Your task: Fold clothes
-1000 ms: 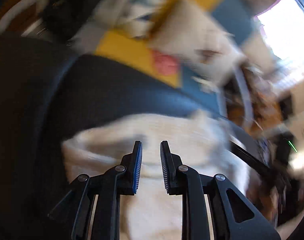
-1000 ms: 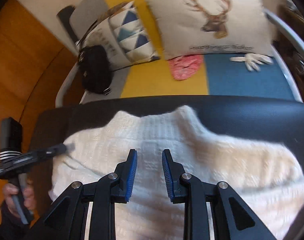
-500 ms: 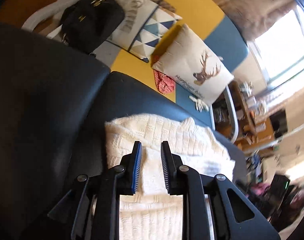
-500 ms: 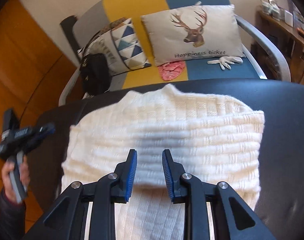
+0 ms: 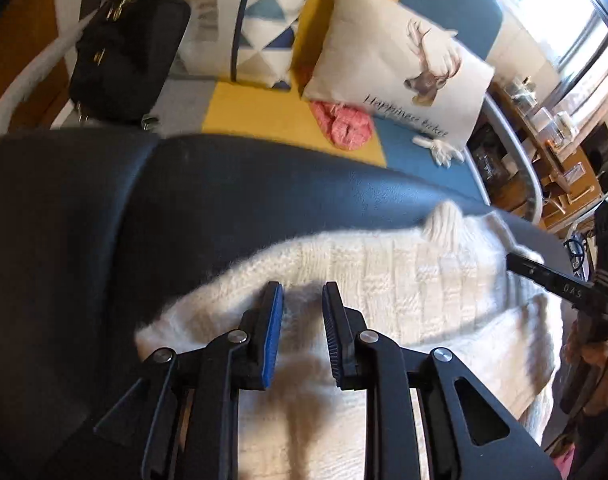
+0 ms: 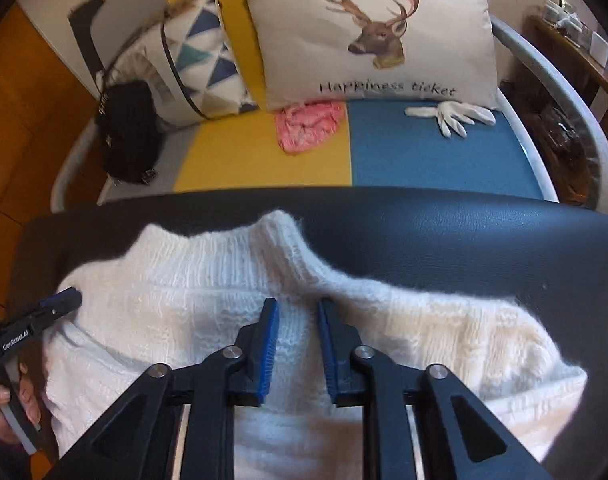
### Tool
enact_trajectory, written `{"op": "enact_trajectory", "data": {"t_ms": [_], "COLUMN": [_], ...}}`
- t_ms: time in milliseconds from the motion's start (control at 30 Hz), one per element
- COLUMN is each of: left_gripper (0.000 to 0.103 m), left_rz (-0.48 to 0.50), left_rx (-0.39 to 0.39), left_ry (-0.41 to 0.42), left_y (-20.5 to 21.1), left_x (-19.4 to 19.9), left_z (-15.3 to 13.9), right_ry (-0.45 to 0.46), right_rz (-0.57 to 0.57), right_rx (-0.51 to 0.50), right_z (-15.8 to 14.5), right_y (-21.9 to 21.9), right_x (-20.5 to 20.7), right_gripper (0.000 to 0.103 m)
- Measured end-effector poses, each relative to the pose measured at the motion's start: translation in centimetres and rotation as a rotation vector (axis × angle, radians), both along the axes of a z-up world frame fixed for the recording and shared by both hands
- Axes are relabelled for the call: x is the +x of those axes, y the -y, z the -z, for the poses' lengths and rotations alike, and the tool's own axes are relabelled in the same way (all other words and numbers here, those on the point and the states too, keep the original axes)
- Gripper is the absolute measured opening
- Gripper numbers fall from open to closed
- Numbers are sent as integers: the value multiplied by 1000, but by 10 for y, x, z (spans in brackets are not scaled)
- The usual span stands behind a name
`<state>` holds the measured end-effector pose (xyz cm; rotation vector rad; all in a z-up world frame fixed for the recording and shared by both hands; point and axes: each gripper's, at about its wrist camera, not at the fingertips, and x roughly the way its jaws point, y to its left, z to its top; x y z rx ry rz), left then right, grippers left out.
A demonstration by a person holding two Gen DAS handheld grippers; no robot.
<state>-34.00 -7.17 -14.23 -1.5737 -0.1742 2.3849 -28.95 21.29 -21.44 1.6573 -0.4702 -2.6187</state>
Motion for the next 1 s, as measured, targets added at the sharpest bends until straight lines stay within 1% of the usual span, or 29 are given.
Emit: {"op": "enact_trajectory", "data": {"t_ms": [33, 67, 100, 133, 167, 200, 233, 267, 333, 400, 433, 500, 533, 600, 633, 667, 767, 833, 867, 933, 1000], "left_gripper": [22, 22, 22, 22, 22, 22, 22, 22, 22, 22, 22, 22, 22, 22, 22, 22, 22, 22, 22, 23, 22], "left_rz": [5, 11, 17, 24, 42, 72, 99, 123, 170, 191, 190, 183, 170, 133, 115, 94, 67, 63, 61, 56, 56], "left_rx": [13, 50, 88, 125, 159, 190, 202, 196, 149, 71, 38, -7, 0, 72, 89, 106, 169, 209, 220, 231, 252], "left_ry": [-11, -40, -69, -98, -103, -83, -66, -51, -26, 1, 10, -15, -13, 15, 9, -4, -32, -53, -64, -73, -50], "left_y": [-3, -7, -11, -16, -24, -37, -51, -66, -97, -118, -125, -131, -130, -115, -106, -97, -64, -44, -35, -19, -6], "left_x": [0, 3, 5, 7, 6, 2, -1, -5, -10, -17, -19, -19, -19, -16, -9, 1, 42, 76, 95, 139, 184], "left_z": [-6, -15, -23, -32, -37, -38, -36, -33, -21, -6, 1, 1, -1, -6, -11, -18, -33, -40, -42, -42, -35], "right_ry": [-5, -34, -82, -110, -109, -112, -104, -97, -34, -9, -29, -39, -44, -80, -125, -151, -214, -223, -208, -166, -108], "right_rz": [-8, -20, -52, -94, -126, -148, -161, -175, -172, -146, -128, -101, -87, -55, -52, -49, 27, 97, 128, 174, 190], "right_rx": [15, 27, 24, 33, 51, 67, 86, 106, 183, 167, 143, 104, 85, 18, -32, -68, -179, -203, -200, -175, -130], "right_z": [-3, -9, -17, -21, -22, -23, -21, -19, -6, 3, 2, 1, 0, -14, -27, -36, -53, -53, -49, -39, -26], "right_y": [0, 3, 7, 14, 21, 26, 30, 34, 38, 33, 28, 20, 16, -1, -18, -15, -32, -41, -43, -48, -45], "right_x": [2, 6, 9, 12, 11, 8, 5, 1, -8, -17, -19, -16, -14, -4, 4, 21, 94, 148, 176, 213, 242], "right_gripper": [18, 20, 21, 21, 21, 21, 21, 21, 21, 21, 21, 21, 21, 21, 21, 23, 25, 25, 25, 25, 25]}}
